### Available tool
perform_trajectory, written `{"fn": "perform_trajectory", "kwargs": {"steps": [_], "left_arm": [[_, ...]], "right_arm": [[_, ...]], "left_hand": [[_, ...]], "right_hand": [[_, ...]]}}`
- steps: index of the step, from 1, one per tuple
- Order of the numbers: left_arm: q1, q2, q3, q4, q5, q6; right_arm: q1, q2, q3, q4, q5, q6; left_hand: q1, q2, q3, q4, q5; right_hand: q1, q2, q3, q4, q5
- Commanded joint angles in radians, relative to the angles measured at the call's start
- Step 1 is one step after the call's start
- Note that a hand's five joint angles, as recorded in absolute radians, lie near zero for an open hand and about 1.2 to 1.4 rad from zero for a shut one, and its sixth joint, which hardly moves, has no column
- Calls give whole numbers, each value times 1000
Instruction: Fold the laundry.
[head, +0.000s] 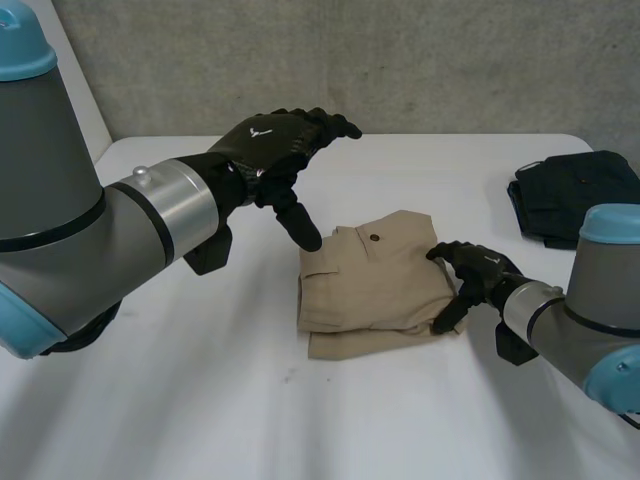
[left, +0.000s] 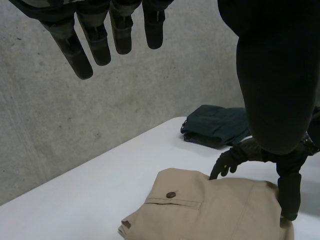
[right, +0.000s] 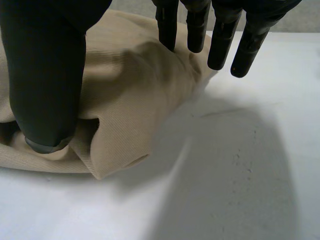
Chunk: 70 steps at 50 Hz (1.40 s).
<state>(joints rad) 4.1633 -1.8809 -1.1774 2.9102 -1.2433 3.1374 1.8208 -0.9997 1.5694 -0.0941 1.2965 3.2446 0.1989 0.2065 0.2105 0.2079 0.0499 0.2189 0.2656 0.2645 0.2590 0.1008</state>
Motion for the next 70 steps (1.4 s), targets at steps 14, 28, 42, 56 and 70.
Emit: {"fn": "perform_trajectory", "kwargs": {"steps": [14,28,42,56,70], "left_arm": [[1,6,-21,3,-1,-8],[3,8,-24,1,-2,-10],[3,3,-24,3,-2,-11],[8,6,-57,56,-4,-11],[6,8,-59,56,-5,-11]], "right_arm": [[89,-182,182,-110,98,-311],[264,-120,204,-245,113,-541],[270,-19,149,-343,118,-603],[269,64,75,-368,121,-640],[233,105,-78,-386,121,-695]], "left_hand": [[9,1,-3,0,-17],[12,4,0,3,-14],[9,1,-3,0,-17],[9,1,-3,0,-17],[12,4,0,3,-14]], "right_hand": [[19,-28,-27,-21,-38],[42,-5,-3,2,-14],[259,213,214,219,203],[614,567,568,574,557],[1177,1131,1132,1137,1121]]}}
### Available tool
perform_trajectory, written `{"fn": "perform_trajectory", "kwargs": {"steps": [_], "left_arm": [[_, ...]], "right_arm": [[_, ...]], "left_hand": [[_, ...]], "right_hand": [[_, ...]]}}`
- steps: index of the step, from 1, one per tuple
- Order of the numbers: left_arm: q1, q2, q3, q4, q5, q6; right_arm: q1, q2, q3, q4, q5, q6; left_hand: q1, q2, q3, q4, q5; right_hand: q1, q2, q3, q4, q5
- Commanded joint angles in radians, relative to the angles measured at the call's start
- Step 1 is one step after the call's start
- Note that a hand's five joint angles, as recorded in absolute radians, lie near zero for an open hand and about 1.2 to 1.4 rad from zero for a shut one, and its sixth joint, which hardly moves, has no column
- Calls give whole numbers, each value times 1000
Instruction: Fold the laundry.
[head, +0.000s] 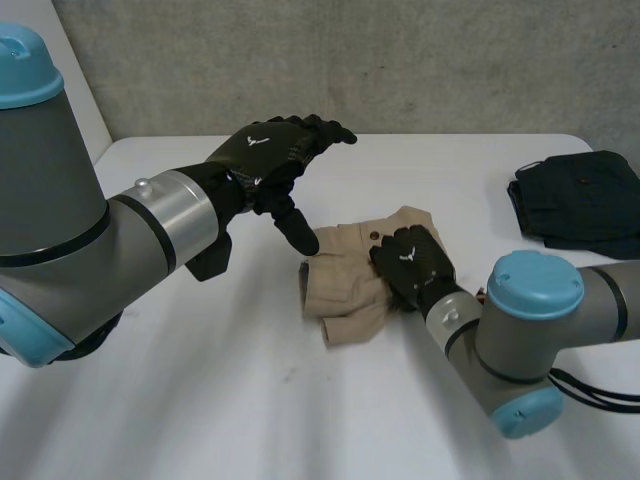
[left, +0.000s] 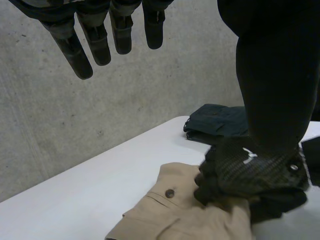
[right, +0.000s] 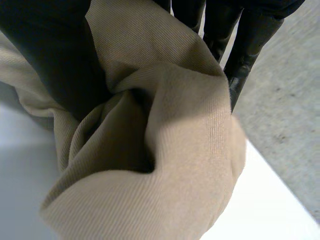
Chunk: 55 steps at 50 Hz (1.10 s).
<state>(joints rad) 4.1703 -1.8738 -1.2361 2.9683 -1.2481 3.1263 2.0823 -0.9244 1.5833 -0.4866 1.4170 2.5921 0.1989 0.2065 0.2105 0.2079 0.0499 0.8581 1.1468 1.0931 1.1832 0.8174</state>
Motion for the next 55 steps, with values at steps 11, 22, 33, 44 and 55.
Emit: {"fn": "perform_trajectory", "kwargs": {"steps": [11,22,33,44,55], "left_arm": [[-1,1,-5,-2,-1,1],[-1,1,-6,-2,-1,1],[-3,1,-6,-2,-2,0],[-7,-2,-8,-2,-28,-2],[-9,-10,-9,-2,-28,-22]], "right_arm": [[-234,136,-330,111,-9,-138],[-360,271,-699,247,-107,-129],[-505,374,-1218,243,-46,17],[-625,452,-1281,340,-91,54],[-633,235,-862,497,-473,33]], "left_hand": [[12,4,0,3,-14],[12,4,0,3,-14],[12,4,0,3,-14],[12,4,0,3,-14],[12,4,0,3,-14]], "right_hand": [[538,249,303,213,404],[538,249,303,213,404],[538,249,303,213,404],[538,249,303,213,404],[-684,-972,-919,-1009,-817]]}}
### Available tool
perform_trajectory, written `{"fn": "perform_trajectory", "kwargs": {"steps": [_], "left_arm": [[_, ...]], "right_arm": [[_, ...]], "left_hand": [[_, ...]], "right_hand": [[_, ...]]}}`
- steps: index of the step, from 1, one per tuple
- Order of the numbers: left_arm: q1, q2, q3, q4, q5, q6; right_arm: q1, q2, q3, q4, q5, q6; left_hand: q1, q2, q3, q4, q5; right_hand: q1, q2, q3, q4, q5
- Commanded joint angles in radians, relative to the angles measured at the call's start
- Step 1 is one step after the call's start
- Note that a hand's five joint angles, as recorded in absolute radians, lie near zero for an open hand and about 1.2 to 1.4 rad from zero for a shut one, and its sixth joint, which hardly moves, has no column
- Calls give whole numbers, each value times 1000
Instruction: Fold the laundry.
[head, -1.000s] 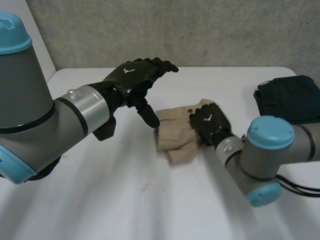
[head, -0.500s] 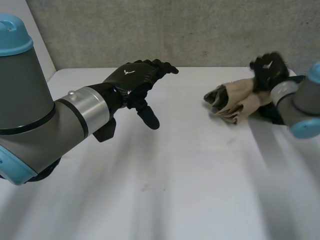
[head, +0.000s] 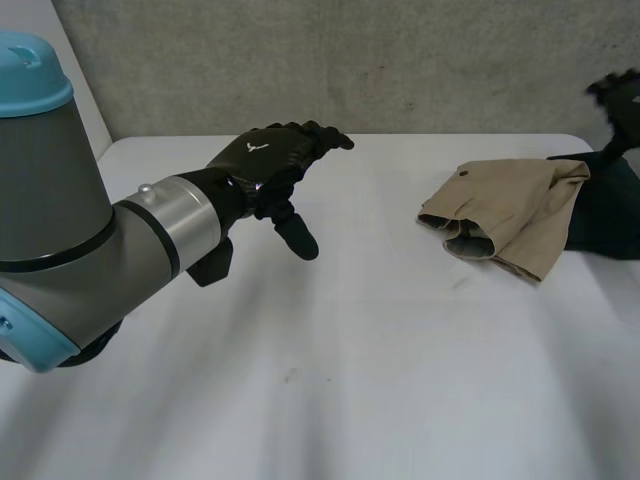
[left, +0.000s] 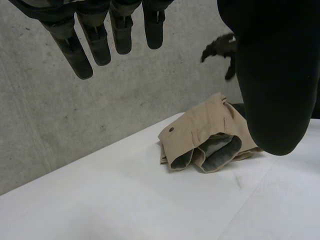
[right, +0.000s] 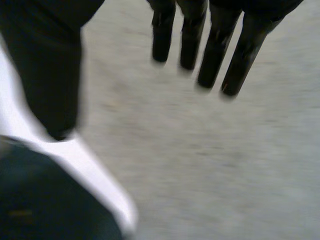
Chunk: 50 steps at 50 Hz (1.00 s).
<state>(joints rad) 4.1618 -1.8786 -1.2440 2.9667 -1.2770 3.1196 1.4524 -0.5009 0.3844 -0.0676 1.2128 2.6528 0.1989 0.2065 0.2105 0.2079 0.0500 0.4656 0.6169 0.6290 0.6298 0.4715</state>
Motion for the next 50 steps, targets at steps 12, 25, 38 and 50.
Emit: {"fn": "perform_trajectory", "kwargs": {"steps": [12,25,38,50], "left_arm": [[-3,-10,-31,2,1,-18],[1,-11,-58,25,1,-41],[6,-14,-63,41,-1,-50],[9,-25,-65,57,-2,-75]], "right_arm": [[-55,-346,752,-219,-394,-379],[-104,-266,774,-222,-596,-599],[-110,-200,774,-268,-615,-657],[-104,-139,749,-322,-625,-656]], "left_hand": [[12,4,0,3,-14],[15,7,3,6,-11],[15,7,3,6,-11],[15,7,3,6,-11]], "right_hand": [[-291,-442,-454,-455,-471],[-291,-442,-454,-455,-471],[-291,-442,-454,-455,-471],[-291,-442,-454,-455,-471]]}}
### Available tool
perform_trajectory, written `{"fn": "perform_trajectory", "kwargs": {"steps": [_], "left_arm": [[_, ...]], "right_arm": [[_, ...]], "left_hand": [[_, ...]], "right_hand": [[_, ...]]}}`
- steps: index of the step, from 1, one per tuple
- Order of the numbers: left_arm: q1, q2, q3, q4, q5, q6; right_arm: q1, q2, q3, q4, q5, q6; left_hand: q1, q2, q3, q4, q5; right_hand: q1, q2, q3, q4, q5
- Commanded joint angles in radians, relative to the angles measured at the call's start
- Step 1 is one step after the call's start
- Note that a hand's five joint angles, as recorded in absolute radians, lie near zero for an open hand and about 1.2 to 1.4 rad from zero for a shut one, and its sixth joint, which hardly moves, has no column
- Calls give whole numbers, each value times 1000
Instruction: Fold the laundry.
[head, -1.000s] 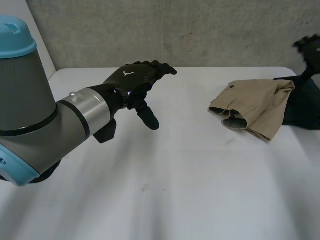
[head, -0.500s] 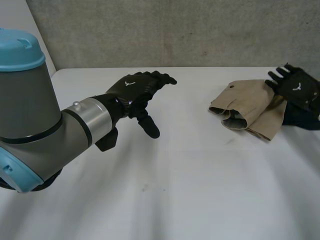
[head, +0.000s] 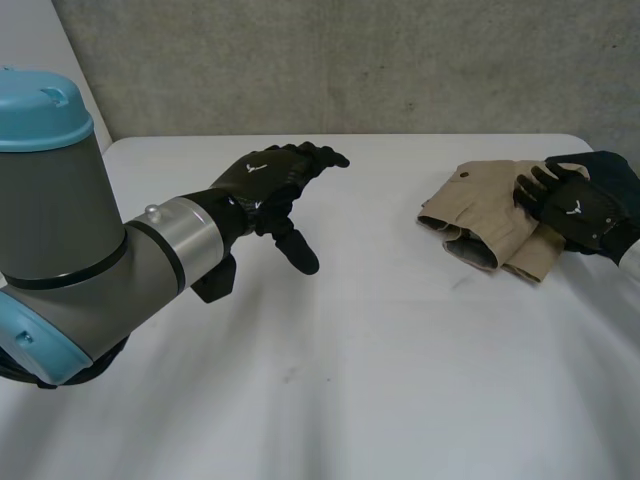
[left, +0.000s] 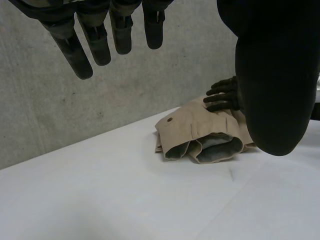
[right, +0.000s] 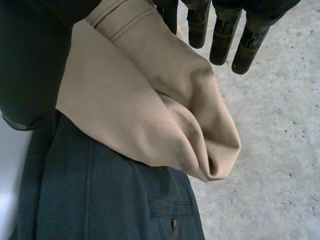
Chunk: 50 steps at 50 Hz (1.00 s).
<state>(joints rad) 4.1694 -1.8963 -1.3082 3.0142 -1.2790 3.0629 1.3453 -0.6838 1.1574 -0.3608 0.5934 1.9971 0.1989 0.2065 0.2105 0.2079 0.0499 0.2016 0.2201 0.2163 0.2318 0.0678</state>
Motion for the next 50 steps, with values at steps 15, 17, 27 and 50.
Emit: {"fn": "perform_trajectory", "kwargs": {"steps": [15,17,27,50], "left_arm": [[3,-20,-2,11,0,-20],[3,-20,-2,11,0,-20],[6,-14,-13,12,0,-20],[6,-3,-13,12,0,-20]], "right_arm": [[63,104,-97,-67,11,25],[69,104,-102,-67,13,41],[126,102,-176,-70,40,253],[126,191,-804,-165,565,652]], "left_hand": [[15,7,3,6,-11],[15,7,3,6,-11],[15,7,3,6,-11],[15,7,3,6,-11]], "right_hand": [[188,169,173,158,147],[317,299,302,287,276],[1195,1176,1180,1164,1154],[1195,1176,1180,1164,1154]]}}
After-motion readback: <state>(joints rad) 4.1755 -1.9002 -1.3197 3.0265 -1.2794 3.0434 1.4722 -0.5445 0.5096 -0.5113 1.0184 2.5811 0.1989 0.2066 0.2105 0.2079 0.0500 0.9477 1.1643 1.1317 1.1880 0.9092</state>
